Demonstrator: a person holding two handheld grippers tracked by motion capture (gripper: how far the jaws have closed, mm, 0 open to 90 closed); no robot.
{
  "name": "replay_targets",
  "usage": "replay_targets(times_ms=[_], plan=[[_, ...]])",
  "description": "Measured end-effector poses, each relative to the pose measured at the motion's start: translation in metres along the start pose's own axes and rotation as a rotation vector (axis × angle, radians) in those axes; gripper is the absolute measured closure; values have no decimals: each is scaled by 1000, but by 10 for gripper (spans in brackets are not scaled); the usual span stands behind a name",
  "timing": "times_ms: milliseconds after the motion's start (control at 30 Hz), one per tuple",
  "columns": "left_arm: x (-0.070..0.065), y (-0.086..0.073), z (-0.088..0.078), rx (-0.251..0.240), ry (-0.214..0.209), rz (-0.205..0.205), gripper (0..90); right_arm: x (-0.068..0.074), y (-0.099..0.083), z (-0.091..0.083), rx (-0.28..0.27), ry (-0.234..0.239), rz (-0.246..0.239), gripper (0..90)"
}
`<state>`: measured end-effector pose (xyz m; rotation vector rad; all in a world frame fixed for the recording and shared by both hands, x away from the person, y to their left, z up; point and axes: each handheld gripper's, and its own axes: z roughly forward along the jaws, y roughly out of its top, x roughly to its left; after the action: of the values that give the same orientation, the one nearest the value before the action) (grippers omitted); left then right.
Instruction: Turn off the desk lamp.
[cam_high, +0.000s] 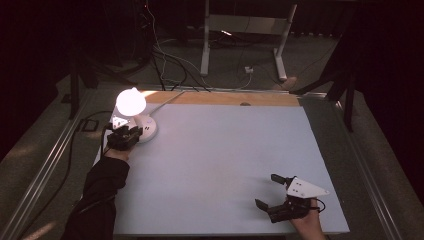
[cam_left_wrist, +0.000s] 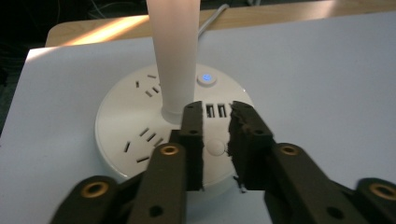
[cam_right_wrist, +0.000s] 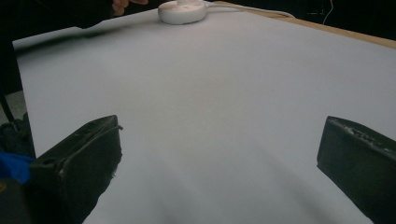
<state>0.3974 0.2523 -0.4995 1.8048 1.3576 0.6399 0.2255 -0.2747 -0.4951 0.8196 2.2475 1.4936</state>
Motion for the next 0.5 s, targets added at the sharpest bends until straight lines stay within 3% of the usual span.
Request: replay_targets(times_ms=[500], plan=[[2,-4,8,22,18,26,900,0,0,0,3,8,2,0]])
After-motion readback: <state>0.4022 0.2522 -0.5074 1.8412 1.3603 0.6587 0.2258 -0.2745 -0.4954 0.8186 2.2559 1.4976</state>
